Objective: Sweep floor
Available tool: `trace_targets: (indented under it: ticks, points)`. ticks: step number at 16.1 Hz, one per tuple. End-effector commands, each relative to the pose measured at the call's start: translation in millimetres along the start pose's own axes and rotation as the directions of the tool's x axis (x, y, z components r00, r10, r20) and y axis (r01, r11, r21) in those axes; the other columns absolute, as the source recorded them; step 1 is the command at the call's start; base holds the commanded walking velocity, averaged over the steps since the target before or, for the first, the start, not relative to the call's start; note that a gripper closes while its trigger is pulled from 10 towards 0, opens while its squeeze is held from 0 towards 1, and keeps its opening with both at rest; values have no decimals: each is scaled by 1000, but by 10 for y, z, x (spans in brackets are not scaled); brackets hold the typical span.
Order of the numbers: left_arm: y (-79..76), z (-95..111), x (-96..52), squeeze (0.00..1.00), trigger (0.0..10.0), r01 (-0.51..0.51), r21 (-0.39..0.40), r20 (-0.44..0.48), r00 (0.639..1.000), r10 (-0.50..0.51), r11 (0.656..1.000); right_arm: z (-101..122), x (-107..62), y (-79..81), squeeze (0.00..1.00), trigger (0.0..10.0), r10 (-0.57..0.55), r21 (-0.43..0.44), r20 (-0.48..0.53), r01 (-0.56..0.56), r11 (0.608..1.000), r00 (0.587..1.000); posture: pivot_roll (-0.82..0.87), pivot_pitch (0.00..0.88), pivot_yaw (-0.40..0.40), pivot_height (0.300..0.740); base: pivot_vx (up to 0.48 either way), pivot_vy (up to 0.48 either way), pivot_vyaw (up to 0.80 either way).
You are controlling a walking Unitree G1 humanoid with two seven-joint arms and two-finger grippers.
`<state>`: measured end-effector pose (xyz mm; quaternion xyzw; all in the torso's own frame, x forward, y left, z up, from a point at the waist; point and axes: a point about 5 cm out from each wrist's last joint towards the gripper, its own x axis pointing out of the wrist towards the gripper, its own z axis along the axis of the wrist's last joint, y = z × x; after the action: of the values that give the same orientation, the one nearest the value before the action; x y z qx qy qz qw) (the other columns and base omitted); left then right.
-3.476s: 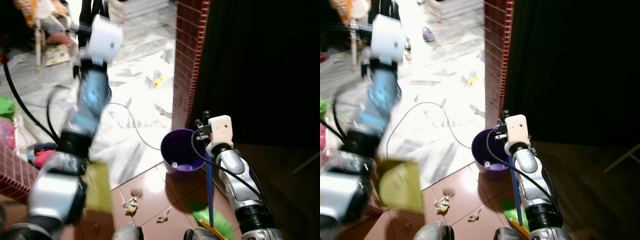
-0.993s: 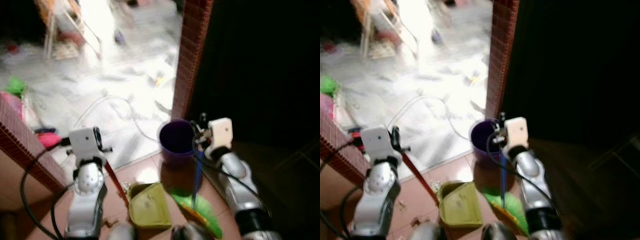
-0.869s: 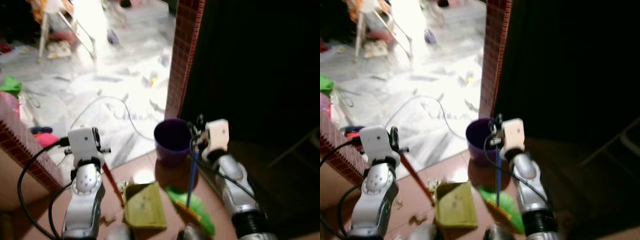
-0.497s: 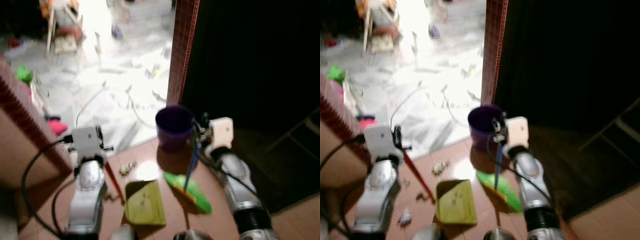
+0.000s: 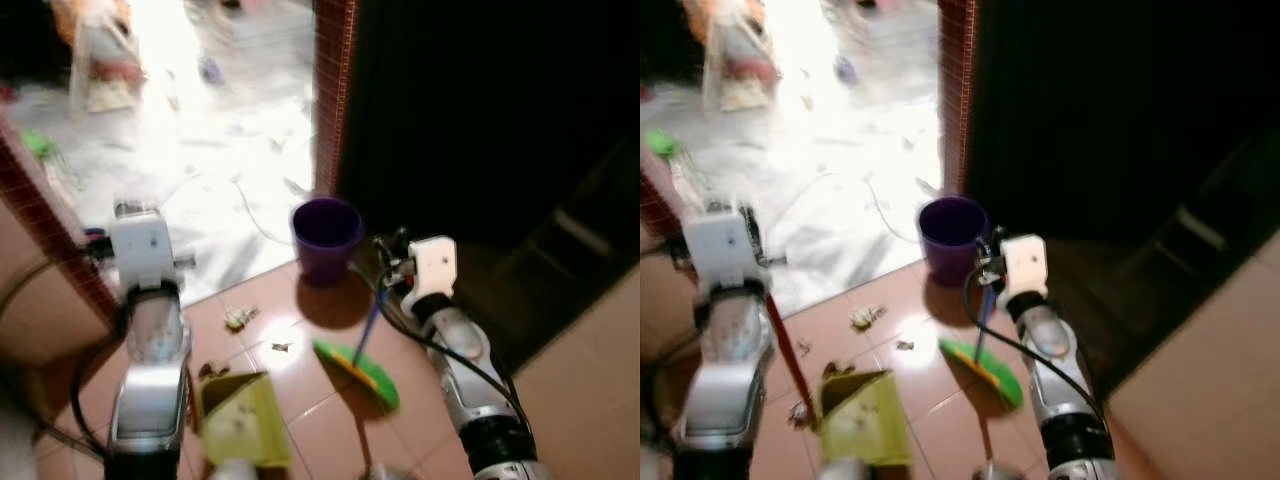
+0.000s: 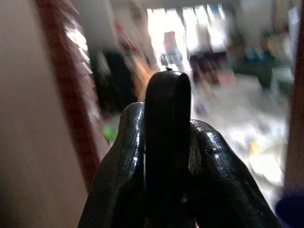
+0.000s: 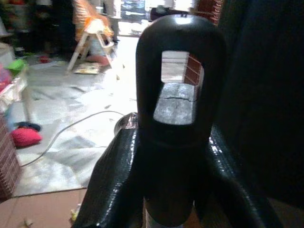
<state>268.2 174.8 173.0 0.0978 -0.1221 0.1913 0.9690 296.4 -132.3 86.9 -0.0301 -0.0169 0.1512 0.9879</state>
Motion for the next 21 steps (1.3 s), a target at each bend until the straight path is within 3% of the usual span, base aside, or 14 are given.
trace_targets:
  ticks: [1, 3, 4, 6, 9, 11, 13, 15, 21]
  points:
    - [10, 197, 32, 0, 10000, -4, 4, 90, 996, 4, 1000, 12, -9, 18, 0, 10000, 12, -4, 4, -12, 1000, 1000, 29, 0, 12, 740, 0, 0, 0]
    - [52, 86, -28, 0, 10000, -28, 46, 35, 999, 27, 999, -17, -44, 59, 0, 10000, 33, -8, -7, -33, 999, 999, 33, 0, 10, 740, 0, 0, 0]
    - [88, -116, -113, 0, 10000, -40, 64, -72, 996, 45, 997, -33, -56, 65, 0, 10000, 27, 14, -14, -27, 1000, 1000, 32, 0, 8, 740, 0, 0, 0]
    - [84, -394, -226, 0, 10000, -27, 10, -206, 978, 28, 1000, -31, -24, 29, 0, 10000, -8, 57, -17, 9, 998, 1000, 32, 0, -1, 740, 0, 0, 0]
    - [-42, -680, -296, 0, 10000, 46, -50, -286, 956, -58, 998, -24, 43, -15, 0, 10000, -57, 88, -29, 59, 994, 998, 22, 0, -3, 740, 0, 0, 0]
    - [-150, -818, -344, 0, 10000, 124, -106, -300, 942, -150, 987, -50, 78, -41, 0, 10000, -89, 52, -59, 92, 994, 994, 9, 0, 1, 740, 0, 0, 0]
    - [-216, -871, -338, 0, 10000, 176, -116, -282, 938, -202, 978, -63, 82, -85, 0, 10000, -124, 73, -66, 129, 989, 990, 3, 0, 9, 740, 0, 0, 0]
    - [-327, -911, -331, 0, 10000, 246, -177, -266, 920, -287, 953, -52, 99, -104, 0, 10000, -149, 85, -57, 153, 985, 987, -7, 0, 25, 740, 0, 0, 0]
    - [-402, -950, -317, 0, 10000, 290, -190, -240, 913, -331, 938, -88, 108, -123, 0, 10000, -183, 76, -87, 190, 979, 979, -10, 0, 72, 740, 0, 0, 0]
